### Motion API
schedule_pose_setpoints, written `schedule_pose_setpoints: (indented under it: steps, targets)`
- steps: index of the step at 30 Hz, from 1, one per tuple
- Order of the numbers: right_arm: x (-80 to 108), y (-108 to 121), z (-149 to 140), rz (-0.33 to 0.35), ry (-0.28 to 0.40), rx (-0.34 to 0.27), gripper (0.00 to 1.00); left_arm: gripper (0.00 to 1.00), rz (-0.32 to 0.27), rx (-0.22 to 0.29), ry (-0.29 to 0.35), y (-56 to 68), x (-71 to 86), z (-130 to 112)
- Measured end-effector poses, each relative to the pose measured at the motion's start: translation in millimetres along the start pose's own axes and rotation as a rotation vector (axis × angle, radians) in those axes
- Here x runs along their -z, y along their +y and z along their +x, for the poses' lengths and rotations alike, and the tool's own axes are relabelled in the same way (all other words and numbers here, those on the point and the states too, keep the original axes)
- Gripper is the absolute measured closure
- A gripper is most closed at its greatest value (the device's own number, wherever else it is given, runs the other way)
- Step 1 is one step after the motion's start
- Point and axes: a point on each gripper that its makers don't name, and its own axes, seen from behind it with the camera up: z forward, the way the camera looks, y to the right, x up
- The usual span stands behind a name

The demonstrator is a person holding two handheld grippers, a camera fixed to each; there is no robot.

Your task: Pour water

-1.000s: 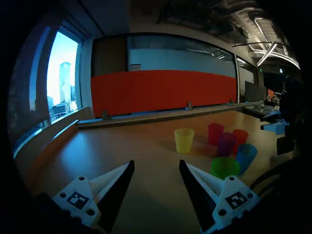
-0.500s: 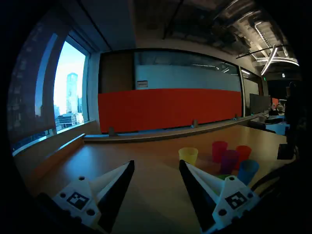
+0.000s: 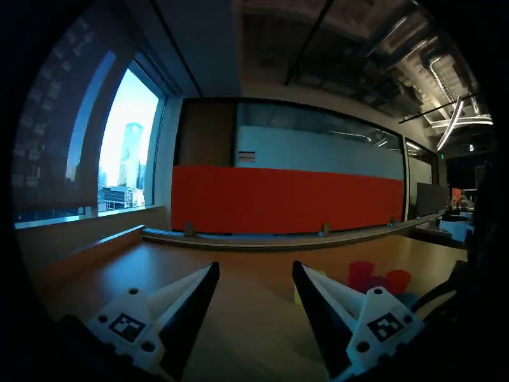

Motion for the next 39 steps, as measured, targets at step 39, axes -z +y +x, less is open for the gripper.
schedule_pose_setpoints:
  steps: [39]
  targets:
    - [-8.9,-4,11,-0.022,-0.046,-0.071,0.02,0.16,0.105,-0.030,0.078,-23.7,1.7,-15]
